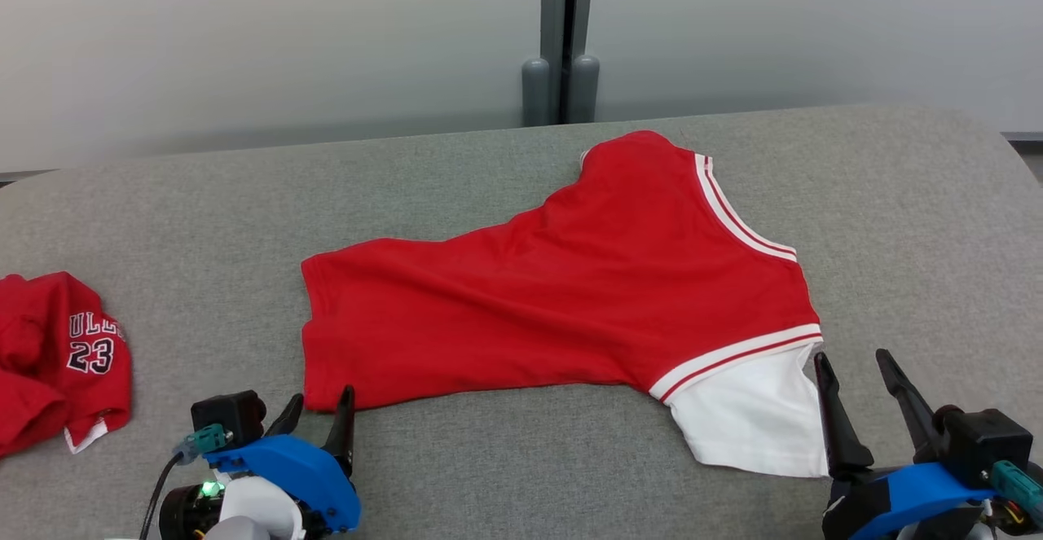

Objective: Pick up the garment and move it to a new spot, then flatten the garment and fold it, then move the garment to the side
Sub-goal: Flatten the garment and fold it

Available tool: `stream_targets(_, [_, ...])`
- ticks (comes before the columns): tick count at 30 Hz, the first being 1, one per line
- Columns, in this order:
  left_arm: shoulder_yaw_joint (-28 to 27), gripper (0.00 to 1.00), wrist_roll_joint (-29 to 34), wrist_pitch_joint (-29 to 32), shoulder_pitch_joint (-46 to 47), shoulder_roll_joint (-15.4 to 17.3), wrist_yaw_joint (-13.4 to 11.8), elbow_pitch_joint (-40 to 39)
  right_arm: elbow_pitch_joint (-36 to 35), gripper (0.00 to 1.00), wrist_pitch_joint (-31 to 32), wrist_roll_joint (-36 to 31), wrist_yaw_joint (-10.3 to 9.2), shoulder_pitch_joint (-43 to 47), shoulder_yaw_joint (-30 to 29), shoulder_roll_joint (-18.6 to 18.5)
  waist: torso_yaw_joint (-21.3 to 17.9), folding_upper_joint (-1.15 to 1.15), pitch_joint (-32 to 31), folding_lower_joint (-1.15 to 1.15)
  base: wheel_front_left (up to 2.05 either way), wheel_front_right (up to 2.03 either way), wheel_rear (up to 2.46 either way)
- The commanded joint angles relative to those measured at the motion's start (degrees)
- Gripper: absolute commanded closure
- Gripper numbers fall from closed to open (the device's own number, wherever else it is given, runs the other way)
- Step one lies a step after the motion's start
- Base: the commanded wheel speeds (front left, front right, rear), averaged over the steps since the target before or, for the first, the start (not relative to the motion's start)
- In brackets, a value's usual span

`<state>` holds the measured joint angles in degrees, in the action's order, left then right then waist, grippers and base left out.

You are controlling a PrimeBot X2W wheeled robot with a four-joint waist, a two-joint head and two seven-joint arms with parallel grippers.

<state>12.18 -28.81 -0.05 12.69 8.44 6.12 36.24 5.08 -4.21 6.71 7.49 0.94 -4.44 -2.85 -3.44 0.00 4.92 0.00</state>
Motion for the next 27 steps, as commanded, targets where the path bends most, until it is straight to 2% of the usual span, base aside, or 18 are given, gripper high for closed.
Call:
stream_targets(1, [-0.2,0.00,-0.4,0.1,1.2,0.1,0.3,0.4,0.1,0.00,-0.4,0.5,0.01,-0.7,0.0,-0.1,-0.7,0.00,0.7,0.00,0.00,0.00,0.00])
stream_targets(18, [4.0,0.00,-1.8,-2.5,4.6,0.5,1.3,4.3,0.7,0.00,-0.8,0.3,0.01,-0.9,0.2,-0.1,-1.3,0.00,0.9,0.00,0.00,0.00,0.00])
stream_targets(19, [4.5,0.02,-1.7,-2.6,4.7,0.6,1.3,4.5,0.7,0.00,-0.7,0.3,0.01,-1.0,0.3,-0.1,-1.3,0.00,1.0,0.00,0.00,0.00,0.00])
stream_targets(20, [4.8,0.12,-1.8,-2.6,4.9,0.7,1.3,4.8,0.6,0.00,-0.7,0.3,0.01,-1.0,0.3,-0.1,-1.3,0.00,1.1,0.00,0.00,0.00,0.00])
stream_targets(21, [5.1,0.16,-1.6,-2.5,5.1,0.9,1.4,5.1,0.5,0.00,-0.7,0.3,0.01,-1.0,0.4,-0.1,-1.4,0.00,1.2,0.00,0.00,0.00,0.00])
stream_targets(22, [5.3,0.27,-1.6,-2.6,5.4,1.1,1.4,5.5,0.5,0.00,-0.6,0.3,0.01,-1.1,0.5,-0.1,-1.5,0.00,1.3,0.00,0.00,0.00,0.00])
stream_targets(23, [5.5,0.47,-1.6,-2.7,5.7,1.2,1.4,5.8,0.4,0.00,-0.5,0.3,0.01,-1.2,0.5,-0.1,-1.7,0.00,1.4,0.00,0.00,0.00,0.00])
stream_targets(24, [5.6,0.52,-1.6,-2.8,6.0,1.4,1.4,6.0,0.3,0.00,-0.5,0.3,0.01,-1.3,0.5,-0.1,-1.8,0.00,1.5,0.00,0.00,0.00,0.00])
stream_targets(25, [5.8,0.82,-1.6,-2.9,6.3,1.5,1.4,6.4,0.1,0.00,-0.4,0.3,0.01,-1.3,0.4,-0.1,-1.9,0.00,1.7,0.00,0.00,0.00,0.00])
stream_targets(27, [6.2,1.00,-1.5,-2.9,6.9,1.9,1.4,7.1,0.1,0.00,-0.4,0.3,0.02,-1.5,0.3,-0.1,-2.1,0.00,2.0,0.00,0.00,0.00,0.00])
